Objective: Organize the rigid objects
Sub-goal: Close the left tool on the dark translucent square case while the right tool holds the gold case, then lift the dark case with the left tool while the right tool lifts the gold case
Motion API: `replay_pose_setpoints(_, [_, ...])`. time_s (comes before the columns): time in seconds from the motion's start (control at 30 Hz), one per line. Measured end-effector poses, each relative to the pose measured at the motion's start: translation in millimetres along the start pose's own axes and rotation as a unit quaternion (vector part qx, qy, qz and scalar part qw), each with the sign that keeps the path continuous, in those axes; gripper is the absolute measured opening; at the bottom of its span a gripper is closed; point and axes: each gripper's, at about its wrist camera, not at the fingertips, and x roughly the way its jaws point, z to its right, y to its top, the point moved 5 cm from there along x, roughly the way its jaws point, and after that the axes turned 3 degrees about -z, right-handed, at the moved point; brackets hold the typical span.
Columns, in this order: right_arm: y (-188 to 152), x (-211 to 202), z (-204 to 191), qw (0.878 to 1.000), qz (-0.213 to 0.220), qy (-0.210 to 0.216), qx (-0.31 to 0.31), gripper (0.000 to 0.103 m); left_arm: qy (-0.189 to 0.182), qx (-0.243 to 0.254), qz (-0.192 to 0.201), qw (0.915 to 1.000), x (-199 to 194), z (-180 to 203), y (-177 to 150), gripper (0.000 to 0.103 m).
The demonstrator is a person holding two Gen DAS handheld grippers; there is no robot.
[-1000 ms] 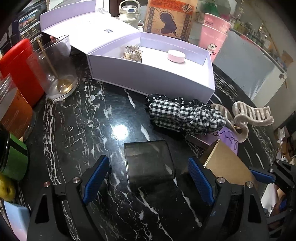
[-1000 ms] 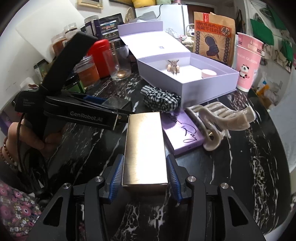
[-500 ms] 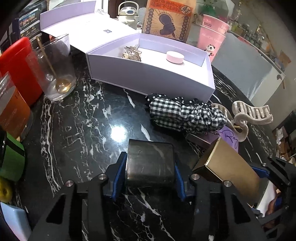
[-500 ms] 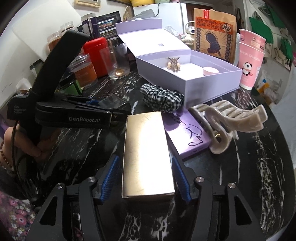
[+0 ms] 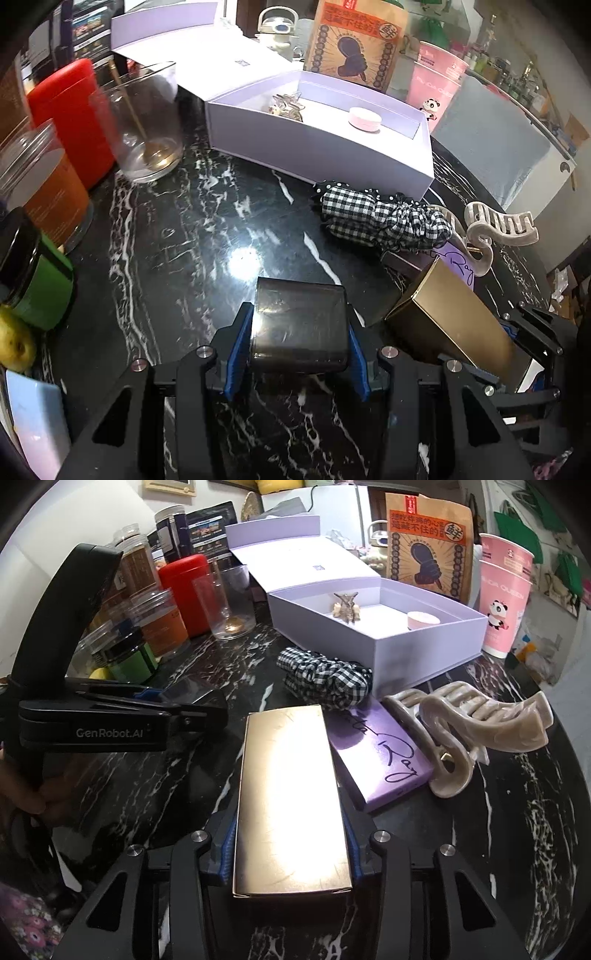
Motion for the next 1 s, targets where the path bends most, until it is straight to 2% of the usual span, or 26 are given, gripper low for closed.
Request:
replay_pose_setpoints(0.57, [7.6,-31.6,-5.9,1.0,0.031,0.005,-0.002,0.044,-0.008,0.003,0.022,0.9997,-31.7,13.0,-4.9,0.046])
replay_pose_setpoints(1.0, [25.3,-61.5,8.3,0.999,0.051,-0.015,0.0,0.044,-0.028,0.031,0.048,0.9979,-43.5,47.1,20.2,0.046])
